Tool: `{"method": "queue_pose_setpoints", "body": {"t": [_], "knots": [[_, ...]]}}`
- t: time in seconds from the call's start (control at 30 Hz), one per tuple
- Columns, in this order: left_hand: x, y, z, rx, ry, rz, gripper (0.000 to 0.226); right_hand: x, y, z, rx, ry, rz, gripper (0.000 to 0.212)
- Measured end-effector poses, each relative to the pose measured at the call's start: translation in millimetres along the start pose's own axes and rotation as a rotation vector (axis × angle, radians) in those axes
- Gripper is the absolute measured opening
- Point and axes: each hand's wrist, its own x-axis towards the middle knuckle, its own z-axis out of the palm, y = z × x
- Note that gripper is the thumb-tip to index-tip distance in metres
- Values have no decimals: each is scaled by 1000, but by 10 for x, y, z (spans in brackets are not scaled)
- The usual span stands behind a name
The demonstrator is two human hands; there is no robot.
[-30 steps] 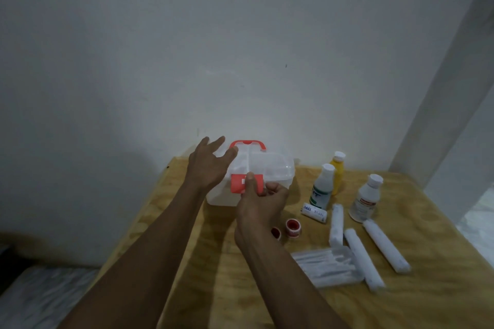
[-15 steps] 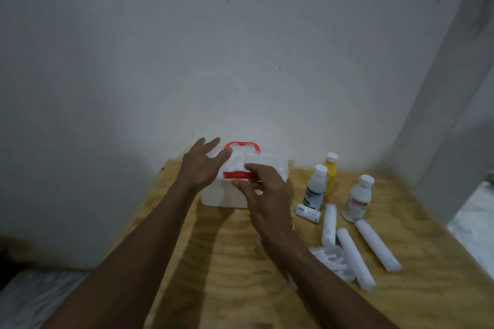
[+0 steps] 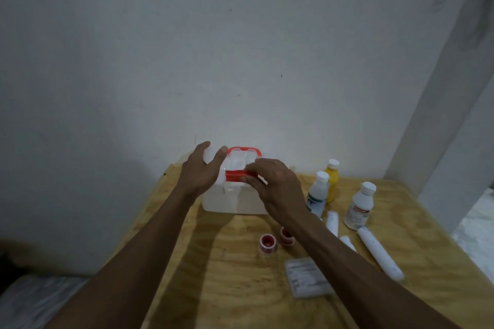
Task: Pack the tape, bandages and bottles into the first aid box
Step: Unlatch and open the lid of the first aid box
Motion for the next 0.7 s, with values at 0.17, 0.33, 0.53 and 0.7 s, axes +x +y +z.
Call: {"method": "queue_pose_setpoints", "body": {"t": [0.17, 0.33, 0.53, 0.7], "knots": [[-14, 8, -26, -274, 30, -130, 83, 106, -12, -71, 70, 38, 16, 20], [93, -119, -12, -476, 24, -178, 113, 477, -6, -156, 124, 105, 63, 23], [29, -54, 60, -203, 33, -60, 108, 1110, 109, -186, 129, 160, 112, 22], [81, -118, 159, 180, -1, 91, 96, 1501, 226, -95, 91, 163, 199, 27]]}}
